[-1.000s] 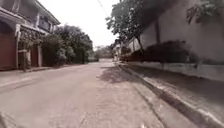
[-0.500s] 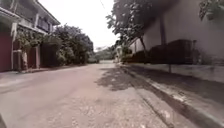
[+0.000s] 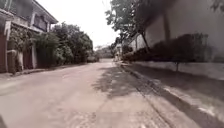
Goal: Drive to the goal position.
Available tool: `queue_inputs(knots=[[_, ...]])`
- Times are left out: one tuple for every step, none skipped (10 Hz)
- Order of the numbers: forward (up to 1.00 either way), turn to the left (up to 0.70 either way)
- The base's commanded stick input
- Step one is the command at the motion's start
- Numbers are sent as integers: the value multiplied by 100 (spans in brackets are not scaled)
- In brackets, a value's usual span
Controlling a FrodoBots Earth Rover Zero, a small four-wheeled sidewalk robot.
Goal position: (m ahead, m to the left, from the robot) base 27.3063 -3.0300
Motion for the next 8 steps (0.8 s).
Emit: queue_inputs(knots=[[100, 0], [100, 0], [100, 0], [100, 0], [100, 0], [100, 0], [100, 0], [100, 0]])
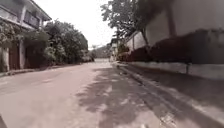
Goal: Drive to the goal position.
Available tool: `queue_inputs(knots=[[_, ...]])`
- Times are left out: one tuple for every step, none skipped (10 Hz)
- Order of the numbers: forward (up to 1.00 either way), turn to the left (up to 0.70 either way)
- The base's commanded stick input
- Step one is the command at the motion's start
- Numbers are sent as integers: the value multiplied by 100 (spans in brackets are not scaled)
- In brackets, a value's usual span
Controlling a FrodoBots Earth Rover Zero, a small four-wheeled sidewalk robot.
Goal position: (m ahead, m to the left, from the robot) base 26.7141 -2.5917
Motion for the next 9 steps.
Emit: queue_inputs(knots=[[100, 2], [100, 12], [100, 40], [100, 33], [100, 0], [100, 0], [100, 0], [100, 0], [100, 0]])
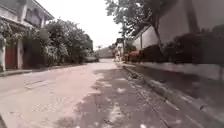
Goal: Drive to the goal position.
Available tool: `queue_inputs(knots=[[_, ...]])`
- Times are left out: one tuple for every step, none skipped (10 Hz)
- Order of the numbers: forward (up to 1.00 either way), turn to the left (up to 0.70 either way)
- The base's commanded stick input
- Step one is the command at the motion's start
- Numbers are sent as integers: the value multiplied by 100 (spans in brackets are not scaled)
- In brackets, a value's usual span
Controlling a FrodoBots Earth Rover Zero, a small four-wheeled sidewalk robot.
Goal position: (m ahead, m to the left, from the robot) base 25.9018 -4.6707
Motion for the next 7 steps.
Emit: queue_inputs(knots=[[100, 0], [100, 0], [100, 0], [100, 0], [100, -40], [100, -40], [100, -39]])
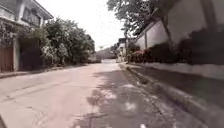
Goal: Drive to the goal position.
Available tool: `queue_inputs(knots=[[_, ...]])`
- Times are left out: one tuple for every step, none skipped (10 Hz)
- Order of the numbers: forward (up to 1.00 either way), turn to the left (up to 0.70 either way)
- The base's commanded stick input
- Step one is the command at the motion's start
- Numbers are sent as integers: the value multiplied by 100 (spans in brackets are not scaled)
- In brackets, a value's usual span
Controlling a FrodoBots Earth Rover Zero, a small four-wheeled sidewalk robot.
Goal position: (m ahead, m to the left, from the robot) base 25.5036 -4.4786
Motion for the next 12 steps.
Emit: queue_inputs(knots=[[100, -21], [100, 0], [100, 0], [100, 0], [100, 0], [100, 0], [100, 0], [100, 0], [100, 0], [100, 0], [100, 0], [100, 0]])
